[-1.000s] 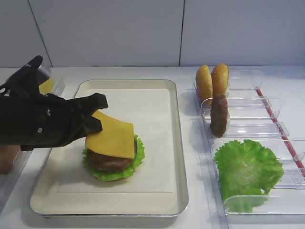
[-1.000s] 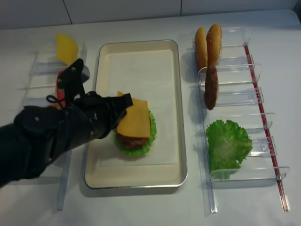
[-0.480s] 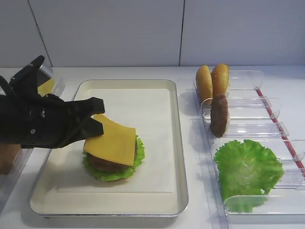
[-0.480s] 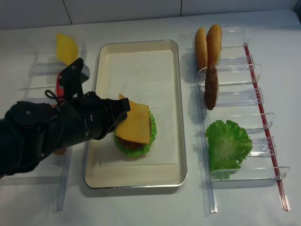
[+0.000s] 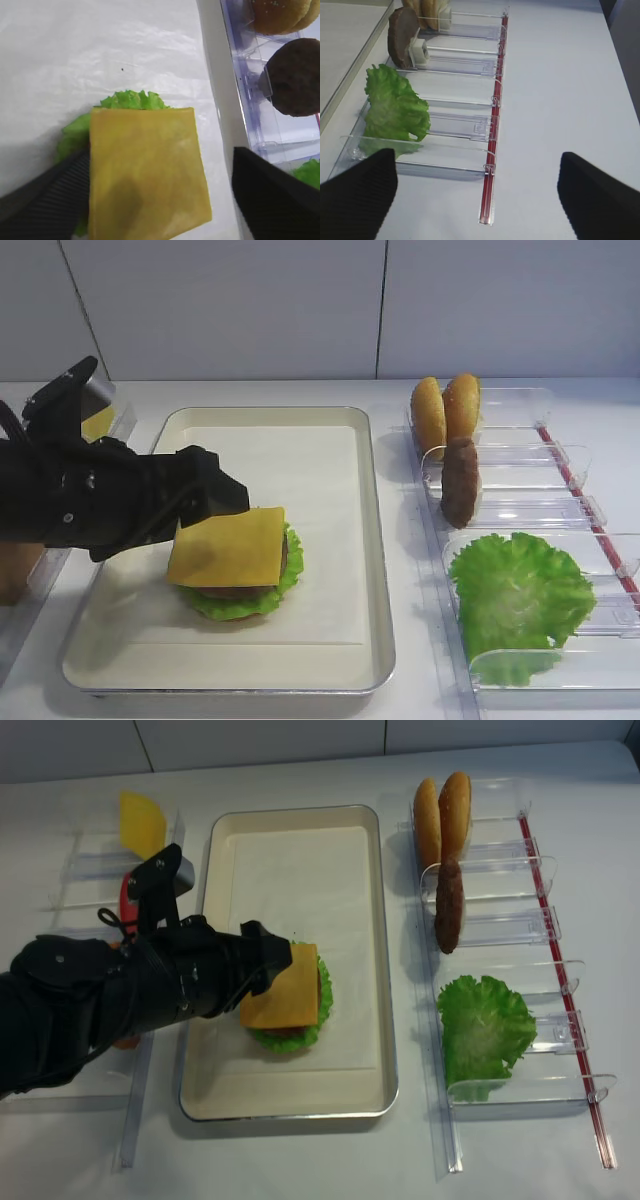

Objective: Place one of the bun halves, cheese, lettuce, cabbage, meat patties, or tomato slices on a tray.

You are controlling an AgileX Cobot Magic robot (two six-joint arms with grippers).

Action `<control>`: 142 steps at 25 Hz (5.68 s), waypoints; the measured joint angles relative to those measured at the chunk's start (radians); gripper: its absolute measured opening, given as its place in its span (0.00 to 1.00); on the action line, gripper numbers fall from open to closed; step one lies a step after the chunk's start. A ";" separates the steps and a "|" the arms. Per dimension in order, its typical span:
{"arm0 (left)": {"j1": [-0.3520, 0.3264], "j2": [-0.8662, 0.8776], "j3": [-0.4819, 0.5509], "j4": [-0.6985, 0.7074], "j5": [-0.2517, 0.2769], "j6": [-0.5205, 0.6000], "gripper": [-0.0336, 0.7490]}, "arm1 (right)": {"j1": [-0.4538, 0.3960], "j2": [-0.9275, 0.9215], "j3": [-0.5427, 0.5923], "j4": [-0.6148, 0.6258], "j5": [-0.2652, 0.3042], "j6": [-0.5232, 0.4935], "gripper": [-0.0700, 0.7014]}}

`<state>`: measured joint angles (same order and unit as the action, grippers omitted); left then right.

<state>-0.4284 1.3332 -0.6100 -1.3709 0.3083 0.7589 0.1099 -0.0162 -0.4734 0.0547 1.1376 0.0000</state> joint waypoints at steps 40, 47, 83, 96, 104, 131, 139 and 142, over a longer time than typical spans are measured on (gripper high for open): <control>0.371 -0.003 -0.605 1.284 0.831 -0.517 0.82 | 0.000 0.000 0.000 0.000 0.000 0.000 0.93; 0.371 -0.157 -0.607 1.389 0.859 -0.590 0.82 | 0.000 0.000 0.000 0.000 0.000 0.000 0.93; 0.371 -1.298 0.025 1.442 0.972 -0.773 0.75 | 0.000 0.000 0.000 0.000 0.000 0.000 0.93; 0.377 -1.353 0.102 1.432 0.915 -0.775 0.75 | 0.000 0.000 0.000 0.000 0.000 0.000 0.93; 0.377 -1.353 0.119 1.432 0.882 -0.789 0.75 | 0.000 0.000 0.000 0.000 0.000 0.000 0.93; 0.377 -1.353 0.120 1.432 0.879 -0.793 0.75 | 0.000 0.000 0.000 0.000 0.000 0.000 0.93; 0.377 -1.353 0.120 1.432 0.879 -0.793 0.75 | 0.000 0.000 0.000 0.000 0.000 0.000 0.93; 0.377 -1.353 0.120 1.432 0.879 -0.793 0.75 | 0.000 0.000 0.000 0.000 0.000 0.000 0.93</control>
<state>-0.0511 -0.0201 -0.4897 0.0614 1.1870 -0.0339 0.1099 -0.0162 -0.4734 0.0547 1.1376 0.0000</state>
